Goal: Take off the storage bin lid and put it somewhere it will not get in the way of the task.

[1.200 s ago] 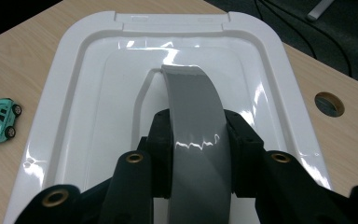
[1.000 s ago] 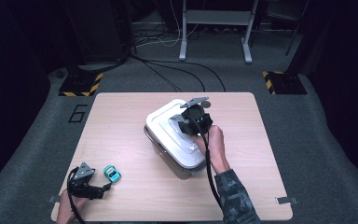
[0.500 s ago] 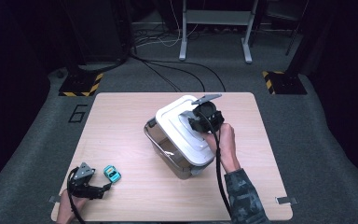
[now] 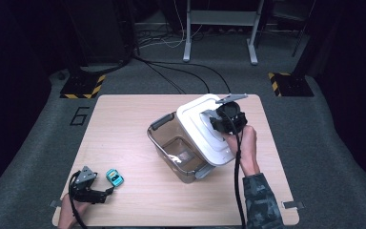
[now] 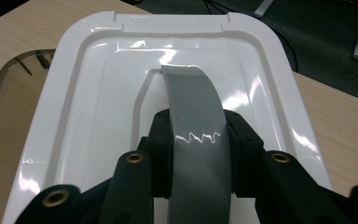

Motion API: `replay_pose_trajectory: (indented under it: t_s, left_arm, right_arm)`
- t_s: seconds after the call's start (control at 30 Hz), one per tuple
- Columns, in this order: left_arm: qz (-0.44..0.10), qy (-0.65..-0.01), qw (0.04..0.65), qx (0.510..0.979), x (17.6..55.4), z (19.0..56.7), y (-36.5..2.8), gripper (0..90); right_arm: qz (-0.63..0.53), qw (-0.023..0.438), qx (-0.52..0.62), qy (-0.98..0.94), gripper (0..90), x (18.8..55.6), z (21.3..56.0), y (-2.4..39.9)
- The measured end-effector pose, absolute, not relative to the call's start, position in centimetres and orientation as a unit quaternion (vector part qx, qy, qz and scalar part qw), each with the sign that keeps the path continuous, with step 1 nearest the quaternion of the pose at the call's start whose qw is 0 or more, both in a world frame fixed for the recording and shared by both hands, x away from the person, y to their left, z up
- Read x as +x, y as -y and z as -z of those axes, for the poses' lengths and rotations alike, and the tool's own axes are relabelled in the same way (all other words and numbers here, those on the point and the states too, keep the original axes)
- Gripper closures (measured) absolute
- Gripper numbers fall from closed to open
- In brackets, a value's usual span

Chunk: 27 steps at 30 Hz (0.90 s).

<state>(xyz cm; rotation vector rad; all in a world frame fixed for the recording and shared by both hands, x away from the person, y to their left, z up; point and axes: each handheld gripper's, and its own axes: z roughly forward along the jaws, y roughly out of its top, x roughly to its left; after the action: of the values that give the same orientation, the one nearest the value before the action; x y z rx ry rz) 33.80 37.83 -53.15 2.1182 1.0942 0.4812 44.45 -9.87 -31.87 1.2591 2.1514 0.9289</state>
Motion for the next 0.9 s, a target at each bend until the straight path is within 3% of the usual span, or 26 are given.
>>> replay_pose_trajectory:
  t_s: [0.9]
  left_arm:
    - [-0.185, -0.421, 0.347, 0.817, 33.8, 53.1, -37.8, 3.3]
  right_arm:
    - [-0.322, 0.277, 0.535, -0.730, 66.9, 44.8, 32.5, 17.6]
